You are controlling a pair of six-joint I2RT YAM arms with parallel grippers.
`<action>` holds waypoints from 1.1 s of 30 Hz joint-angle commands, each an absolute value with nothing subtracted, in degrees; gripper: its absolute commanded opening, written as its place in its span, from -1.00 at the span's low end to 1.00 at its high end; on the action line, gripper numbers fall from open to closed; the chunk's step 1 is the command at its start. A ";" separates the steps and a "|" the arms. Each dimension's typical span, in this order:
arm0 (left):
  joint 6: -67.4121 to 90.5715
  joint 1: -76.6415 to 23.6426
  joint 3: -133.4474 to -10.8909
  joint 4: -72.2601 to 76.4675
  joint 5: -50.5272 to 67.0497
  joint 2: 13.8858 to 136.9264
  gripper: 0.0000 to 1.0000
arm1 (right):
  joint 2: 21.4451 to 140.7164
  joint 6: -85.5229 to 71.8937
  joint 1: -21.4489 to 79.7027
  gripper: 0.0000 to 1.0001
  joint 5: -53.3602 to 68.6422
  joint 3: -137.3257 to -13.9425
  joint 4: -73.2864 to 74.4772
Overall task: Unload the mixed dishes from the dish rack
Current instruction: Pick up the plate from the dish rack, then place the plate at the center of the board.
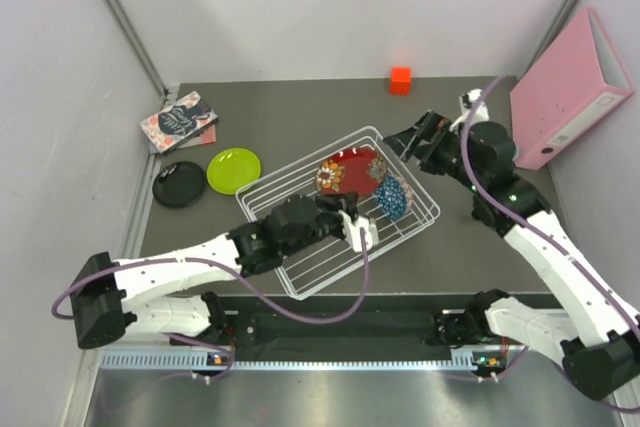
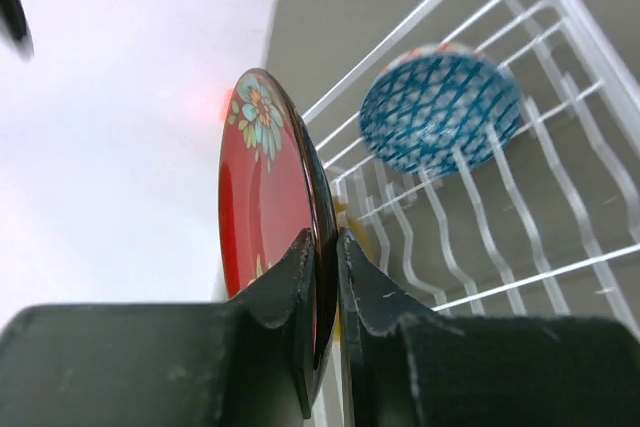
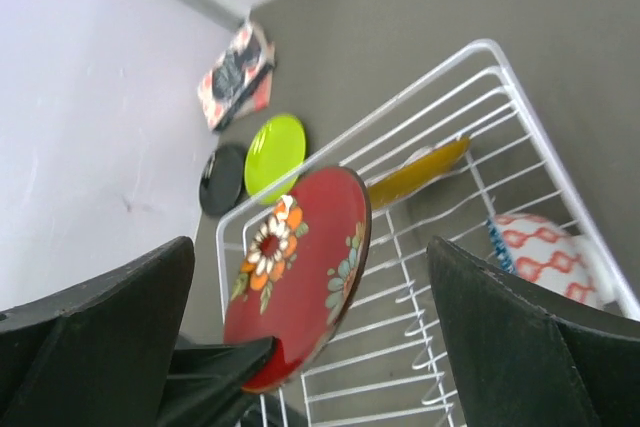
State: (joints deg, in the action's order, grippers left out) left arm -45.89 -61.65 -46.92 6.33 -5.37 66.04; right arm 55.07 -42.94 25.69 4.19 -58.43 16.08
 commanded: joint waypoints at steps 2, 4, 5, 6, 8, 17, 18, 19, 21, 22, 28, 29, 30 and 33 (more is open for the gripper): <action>-70.12 -68.36 -40.26 31.71 -20.47 66.00 -1.00 | 61.78 -40.96 25.14 0.93 15.02 -63.10 18.10; -74.52 -69.52 -37.89 35.05 -22.06 67.41 -1.00 | 62.84 -39.65 25.22 0.89 14.85 -62.93 18.98; -75.84 -70.39 -37.18 38.37 -22.41 67.93 -1.00 | 63.10 -39.20 25.14 0.87 14.68 -62.76 19.16; -78.29 -70.84 -36.13 39.89 -23.20 68.81 -1.00 | 63.80 -38.50 25.14 0.86 14.33 -62.84 20.20; -79.97 -71.80 -35.77 41.65 -23.55 69.26 -1.00 | 64.51 -37.36 25.14 0.84 14.33 -62.93 20.83; -79.28 -72.86 -35.68 43.24 -23.20 70.49 -1.00 | 65.92 -34.90 25.14 0.33 15.38 -61.70 20.30; -79.19 -72.95 -35.77 43.07 -23.12 70.31 -1.00 | 66.35 -34.81 25.14 0.22 15.55 -61.44 20.30; -79.10 -73.21 -35.86 42.89 -23.12 70.23 -1.00 | 66.36 -34.72 25.14 0.13 15.64 -61.17 20.04; -78.66 -73.30 -35.77 42.72 -22.94 69.87 -1.00 | 65.92 -35.07 25.14 -0.14 15.73 -60.04 18.11; -78.49 -73.39 -35.68 42.63 -22.85 69.70 -1.00 | 66.01 -35.07 25.14 -0.25 15.82 -60.03 17.93; -75.59 -73.39 -35.68 43.41 -22.76 68.73 -1.00 | 65.66 -35.68 25.14 -1.00 18.45 -58.27 13.80; -74.63 -73.39 -35.86 43.59 -22.94 68.47 -1.00 | 65.57 -35.60 25.14 -1.00 18.72 -58.10 13.45; -74.10 -73.39 -35.95 43.68 -23.37 68.47 -1.00 | 65.31 -35.60 25.14 -1.00 19.68 -57.92 12.66; -72.60 -73.39 -36.12 44.12 -24.52 68.20 -1.00 | 64.69 -35.51 25.14 -1.00 21.61 -57.66 11.52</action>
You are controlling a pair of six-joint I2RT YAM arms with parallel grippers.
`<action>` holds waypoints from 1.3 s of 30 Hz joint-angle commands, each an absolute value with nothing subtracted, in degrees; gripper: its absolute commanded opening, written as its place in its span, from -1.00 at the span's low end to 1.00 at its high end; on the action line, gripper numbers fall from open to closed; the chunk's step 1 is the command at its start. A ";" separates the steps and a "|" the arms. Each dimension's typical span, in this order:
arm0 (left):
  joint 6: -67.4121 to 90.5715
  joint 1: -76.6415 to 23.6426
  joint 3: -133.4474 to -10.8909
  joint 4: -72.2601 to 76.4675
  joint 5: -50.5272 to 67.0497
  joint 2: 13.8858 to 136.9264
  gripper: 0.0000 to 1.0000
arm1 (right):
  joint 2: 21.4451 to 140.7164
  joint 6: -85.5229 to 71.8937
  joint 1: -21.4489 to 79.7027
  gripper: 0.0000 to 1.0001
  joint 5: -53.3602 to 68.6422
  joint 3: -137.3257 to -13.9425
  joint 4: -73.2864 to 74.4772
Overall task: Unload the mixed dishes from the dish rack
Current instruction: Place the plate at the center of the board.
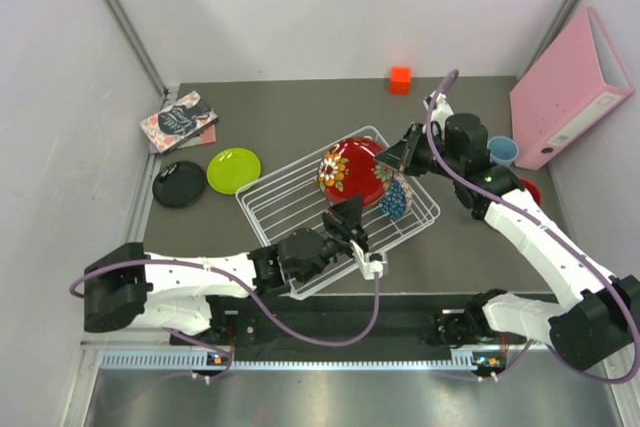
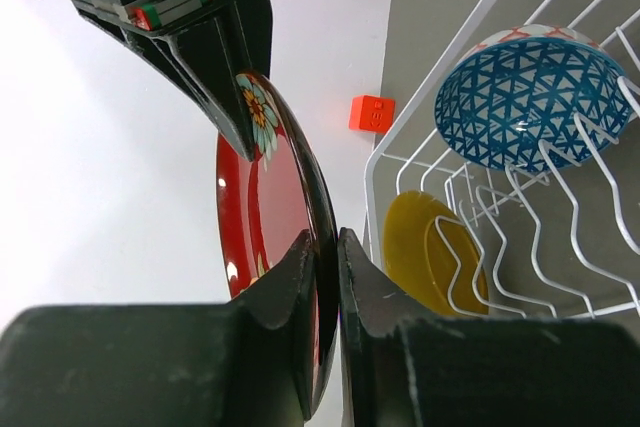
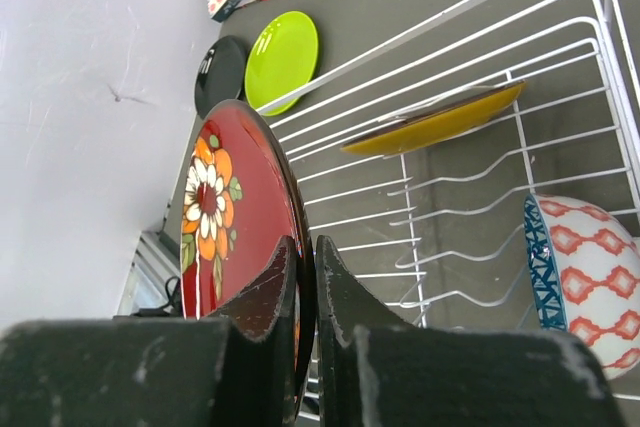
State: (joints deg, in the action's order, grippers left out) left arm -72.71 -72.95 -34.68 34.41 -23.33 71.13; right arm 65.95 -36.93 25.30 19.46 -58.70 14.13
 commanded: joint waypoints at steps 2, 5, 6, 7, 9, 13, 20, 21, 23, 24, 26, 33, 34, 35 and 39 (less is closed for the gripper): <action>-71.99 -73.39 -36.30 44.03 -24.78 68.03 -1.00 | 64.34 -35.42 25.14 -1.00 21.97 -57.48 10.90; -69.45 -73.39 -38.05 43.95 -28.37 69.16 -0.90 | 62.50 -36.21 25.05 -1.00 21.45 -56.52 9.76; -68.65 -73.39 -38.49 44.82 -29.61 69.43 -0.44 | 62.06 -36.56 25.05 -1.00 21.27 -56.25 9.32; -67.77 -73.21 -38.84 45.35 -32.06 69.69 -0.25 | 61.62 -36.91 25.05 -1.00 20.92 -56.25 9.06; -65.58 -72.34 -39.99 47.53 -33.83 69.96 0.33 | 60.56 -37.35 24.70 -1.00 19.96 -56.42 8.88; -57.95 -70.23 -45.76 44.50 -40.76 69.87 0.98 | 58.45 -37.53 23.73 -1.00 17.23 -57.39 9.32; -30.73 -57.07 -56.94 24.75 -51.42 66.98 0.98 | 54.32 -37.71 21.97 -1.00 8.98 -58.97 9.49; -25.02 -51.56 -58.26 20.17 -48.89 66.10 0.98 | 53.97 -37.71 21.89 -1.00 8.09 -59.06 9.67; -8.14 -45.47 -60.90 9.29 -45.89 63.73 0.98 | 52.92 -37.62 21.88 -1.00 5.73 -58.89 9.58; -3.04 -39.52 -61.34 6.44 -42.05 63.20 0.98 | 52.56 -37.62 21.71 -1.00 5.28 -58.89 9.41; 10.42 -34.57 -62.75 -2.05 -36.51 62.05 0.98 | 52.56 -37.62 21.71 -1.00 5.53 -58.54 8.53; 40.66 -21.64 -63.37 -5.37 -0.92 63.36 0.98 | 54.93 -39.55 21.71 -1.00 8.87 -56.69 4.84; 47.31 -21.01 -63.02 -4.93 6.86 65.11 0.98 | 55.11 -39.64 21.71 -1.00 9.05 -56.52 4.40; 50.77 -20.66 -62.50 -4.05 11.03 66.00 0.98 | 55.54 -39.64 21.71 -1.00 9.14 -56.25 3.87; 67.64 -20.39 -56.35 11.30 27.49 70.66 0.98 | 56.25 -39.64 21.71 -1.00 9.93 -55.90 2.73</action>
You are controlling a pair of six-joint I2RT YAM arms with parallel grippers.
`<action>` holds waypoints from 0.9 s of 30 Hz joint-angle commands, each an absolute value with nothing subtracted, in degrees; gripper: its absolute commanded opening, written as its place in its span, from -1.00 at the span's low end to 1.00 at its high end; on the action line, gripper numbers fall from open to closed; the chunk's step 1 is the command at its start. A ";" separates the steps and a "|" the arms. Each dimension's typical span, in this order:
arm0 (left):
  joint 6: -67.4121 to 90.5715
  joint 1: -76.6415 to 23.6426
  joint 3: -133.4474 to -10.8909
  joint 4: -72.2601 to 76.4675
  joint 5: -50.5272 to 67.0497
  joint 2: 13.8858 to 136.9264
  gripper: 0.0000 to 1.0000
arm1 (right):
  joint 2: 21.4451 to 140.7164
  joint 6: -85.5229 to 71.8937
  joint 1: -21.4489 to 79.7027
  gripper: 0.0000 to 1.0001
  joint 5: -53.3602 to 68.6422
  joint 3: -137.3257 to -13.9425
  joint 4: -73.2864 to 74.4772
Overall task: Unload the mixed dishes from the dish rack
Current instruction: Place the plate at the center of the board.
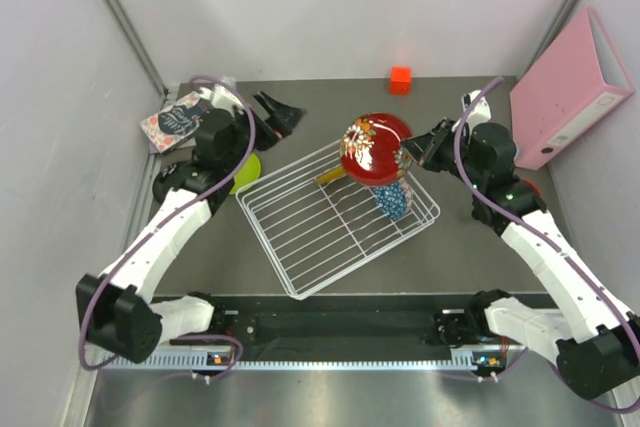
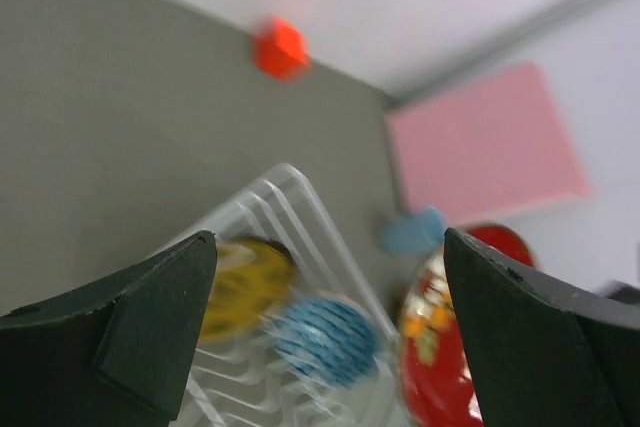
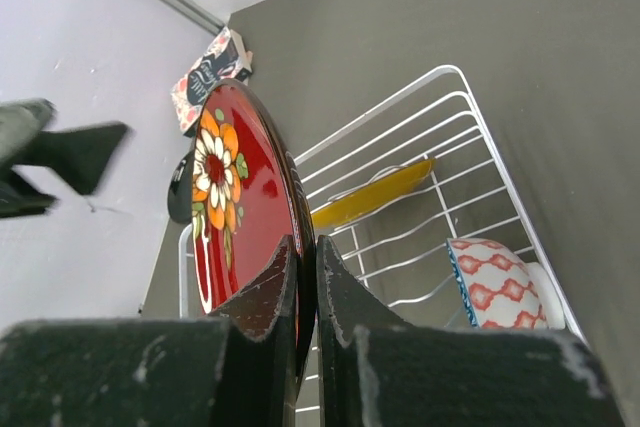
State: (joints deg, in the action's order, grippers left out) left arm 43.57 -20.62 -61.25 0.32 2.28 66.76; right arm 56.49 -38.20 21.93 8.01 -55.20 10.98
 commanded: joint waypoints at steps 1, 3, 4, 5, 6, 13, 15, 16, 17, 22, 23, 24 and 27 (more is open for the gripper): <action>73.51 -20.48 -53.64 17.60 29.68 71.97 0.97 | 56.42 -39.64 21.80 -1.00 10.19 -55.81 2.46; 76.10 -20.74 -52.65 19.51 32.51 72.86 0.91 | 56.95 -39.99 21.71 -1.00 10.81 -55.72 1.76; 76.11 -20.74 -52.56 19.69 33.22 73.12 0.88 | 57.04 -39.99 21.71 -1.00 11.07 -55.64 1.41; 76.03 -21.09 -52.65 19.95 33.83 73.30 0.83 | 57.48 -40.25 21.71 -1.00 11.86 -55.37 1.06; 76.20 -21.35 -52.21 20.65 34.62 73.30 0.79 | 57.83 -40.51 21.71 -1.00 12.30 -55.20 0.45; 78.40 -22.41 -48.43 30.06 36.04 73.57 0.70 | 62.48 -44.55 21.71 -1.00 17.66 -52.83 -6.49; 77.79 -22.76 -48.43 30.50 36.21 73.56 0.66 | 63.01 -44.91 21.71 -1.00 18.89 -52.73 -7.47; 77.70 -22.94 -48.43 30.67 36.38 73.65 0.65 | 63.63 -45.43 21.71 -1.00 19.59 -52.73 -8.78; 77.78 -23.46 -48.34 31.02 36.56 73.83 0.63 | 63.81 -45.70 21.71 -1.00 20.82 -52.65 -9.49; 76.55 -24.87 -48.34 31.38 36.39 75.58 0.42 | 65.38 -48.24 22.06 -1.00 25.39 -52.29 -14.50; 76.47 -25.31 -48.25 31.46 36.30 75.85 0.41 | 65.74 -48.51 22.32 -1.00 26.88 -52.38 -15.20; 76.20 -25.49 -48.16 31.64 36.30 76.28 0.39 | 66.09 -48.60 22.59 -1.00 27.59 -52.47 -16.08; 75.68 -26.45 -48.34 31.99 35.95 76.99 0.28 | 67.32 -47.73 24.08 -1.00 28.30 -53.35 -14.77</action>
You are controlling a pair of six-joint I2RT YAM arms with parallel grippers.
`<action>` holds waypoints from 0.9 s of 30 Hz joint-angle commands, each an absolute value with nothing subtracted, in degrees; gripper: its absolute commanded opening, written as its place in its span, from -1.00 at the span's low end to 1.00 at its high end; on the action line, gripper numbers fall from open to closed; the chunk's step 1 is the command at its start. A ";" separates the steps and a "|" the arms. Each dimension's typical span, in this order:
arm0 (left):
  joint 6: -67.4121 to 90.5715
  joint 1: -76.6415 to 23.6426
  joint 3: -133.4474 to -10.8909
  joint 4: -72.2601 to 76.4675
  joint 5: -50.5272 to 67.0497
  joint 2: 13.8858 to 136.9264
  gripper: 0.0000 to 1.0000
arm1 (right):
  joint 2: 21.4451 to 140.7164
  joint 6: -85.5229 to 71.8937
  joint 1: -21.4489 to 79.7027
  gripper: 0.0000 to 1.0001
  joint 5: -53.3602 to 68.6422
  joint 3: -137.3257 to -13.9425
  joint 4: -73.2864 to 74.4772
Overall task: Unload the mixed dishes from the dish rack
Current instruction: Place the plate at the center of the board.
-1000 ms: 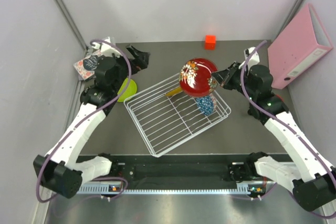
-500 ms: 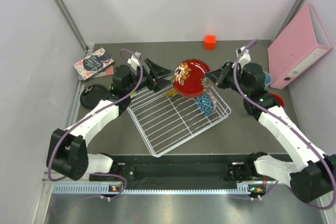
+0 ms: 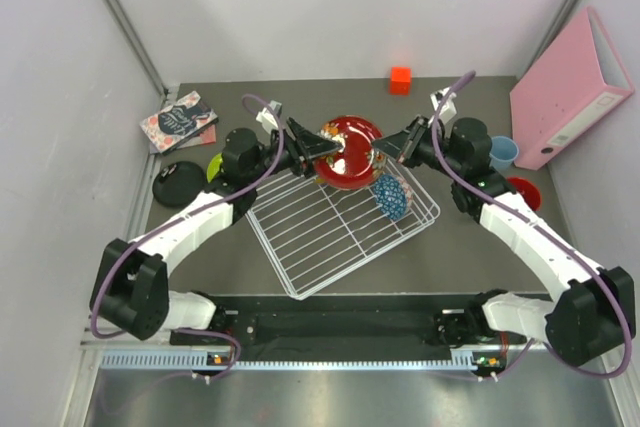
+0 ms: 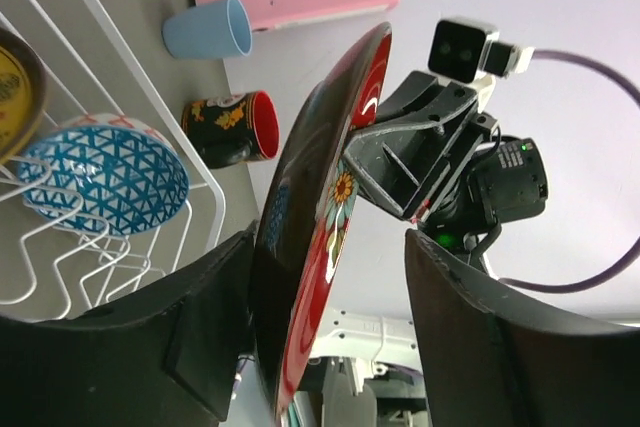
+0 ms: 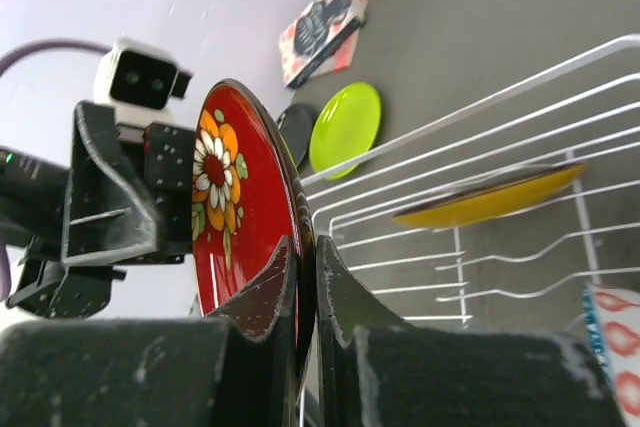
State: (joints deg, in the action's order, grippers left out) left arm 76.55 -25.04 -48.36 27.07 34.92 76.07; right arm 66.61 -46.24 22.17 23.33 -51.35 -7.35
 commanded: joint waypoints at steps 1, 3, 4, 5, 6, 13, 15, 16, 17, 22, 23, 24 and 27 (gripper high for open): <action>75.50 -26.72 -48.43 31.99 35.95 76.99 0.22 | 67.50 -47.38 24.52 -1.00 28.30 -53.26 -14.68; 74.71 -26.89 -48.60 31.64 35.69 76.91 -0.17 | 67.33 -47.46 24.61 -1.00 27.95 -52.74 -14.68; 74.36 -26.89 -48.69 31.29 35.51 76.73 -0.37 | 66.80 -47.03 24.52 -1.00 27.78 -52.47 -14.33; 73.92 -26.89 -48.69 29.98 35.16 76.47 -0.68 | 66.54 -46.67 24.61 -1.00 26.82 -52.47 -13.63; 72.35 -26.89 -49.04 28.75 34.20 75.77 -0.77 | 66.19 -46.15 24.52 -1.00 26.28 -52.47 -13.01; 64.70 -26.89 -51.94 15.57 28.31 72.51 -0.72 | 63.37 -42.37 24.96 -1.00 22.06 -52.73 -8.26; 63.38 -26.89 -52.38 13.55 27.60 71.90 -0.53 | 63.11 -42.01 25.05 -1.00 21.89 -52.73 -7.74; 63.11 -26.89 -52.38 13.19 27.25 71.89 -0.54 | 63.02 -41.92 25.14 -1.00 21.88 -52.73 -7.65; 63.02 -26.81 -52.38 13.18 27.25 71.81 -0.53 | 62.93 -41.84 25.14 -1.00 21.80 -52.73 -7.56; 63.11 -26.89 -52.21 12.75 27.51 71.72 -0.32 | 62.84 -41.75 25.40 -1.00 22.06 -52.73 -7.56; 62.93 -26.89 -52.12 12.83 27.68 71.72 -0.51 | 62.84 -41.75 25.49 -1.00 22.15 -52.73 -7.56; 62.84 -26.89 -52.03 12.92 27.60 71.63 -0.92 | 62.84 -41.66 25.49 -1.00 22.24 -52.73 -7.47; 62.67 -26.89 -51.50 13.71 27.33 71.02 -1.00 | 62.84 -41.40 25.49 -1.00 22.50 -52.91 -7.47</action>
